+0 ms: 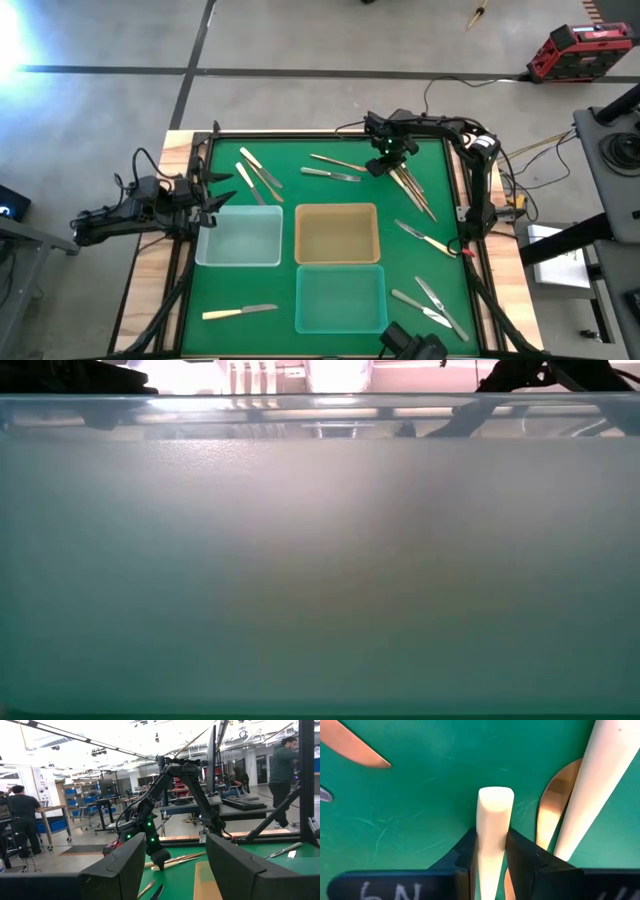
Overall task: Sort silverware by color (type)
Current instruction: Put the yellow table knife into the orange bin
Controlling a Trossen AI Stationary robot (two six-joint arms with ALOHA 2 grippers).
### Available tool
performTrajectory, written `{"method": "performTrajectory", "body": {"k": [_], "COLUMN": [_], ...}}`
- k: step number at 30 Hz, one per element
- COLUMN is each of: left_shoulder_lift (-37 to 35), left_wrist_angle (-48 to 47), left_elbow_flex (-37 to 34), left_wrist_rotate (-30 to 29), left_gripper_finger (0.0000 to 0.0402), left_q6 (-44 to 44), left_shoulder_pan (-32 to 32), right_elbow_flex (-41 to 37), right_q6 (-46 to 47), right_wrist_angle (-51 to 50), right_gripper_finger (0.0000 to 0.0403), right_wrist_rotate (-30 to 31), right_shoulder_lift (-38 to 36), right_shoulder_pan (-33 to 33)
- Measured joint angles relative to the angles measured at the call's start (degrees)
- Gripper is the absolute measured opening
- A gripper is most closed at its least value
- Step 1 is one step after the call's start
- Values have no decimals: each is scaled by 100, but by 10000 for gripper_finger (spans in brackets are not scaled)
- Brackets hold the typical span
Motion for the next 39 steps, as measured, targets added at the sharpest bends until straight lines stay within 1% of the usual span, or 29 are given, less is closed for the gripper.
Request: {"method": "performTrajectory", "body": {"k": [4,6,10,14,21,25,30,34,39], "left_shoulder_lift": [-1,0,-1,-1,-1,0,-2,1,-1], "left_wrist_angle": [0,0,0,-1,-1,0,0,0,-1], "left_elbow_flex": [0,0,0,0,0,0,0,0,0], "left_wrist_rotate": [0,0,0,0,-1,0,0,0,-2], "left_gripper_finger": [192,192,192,192,192,192,192,192,192], "left_q6": [0,0,1,1,0,2,0,2,2], "left_shoulder_pan": [0,0,0,0,0,0,0,0,0], "right_elbow_flex": [70,102,331,490,707,800,804,824,822], "right_q6": [-33,-33,-31,-1,84,83,89,20,-200], "right_wrist_angle": [-50,-73,-252,-409,-413,-205,508,1112,1493], "right_gripper_finger": [66,66,66,66,66,66,66,66,66], "right_wrist_rotate": [-14,-168,-465,-532,-1386,-1893,-2035,-2093,-2054], "right_shoulder_lift": [-177,-325,-809,-1180,-1982,-2424,-2696,-2693,-2453], "right_shoulder_pan": [4,4,7,20,208,560,1255,1865,2521]}}
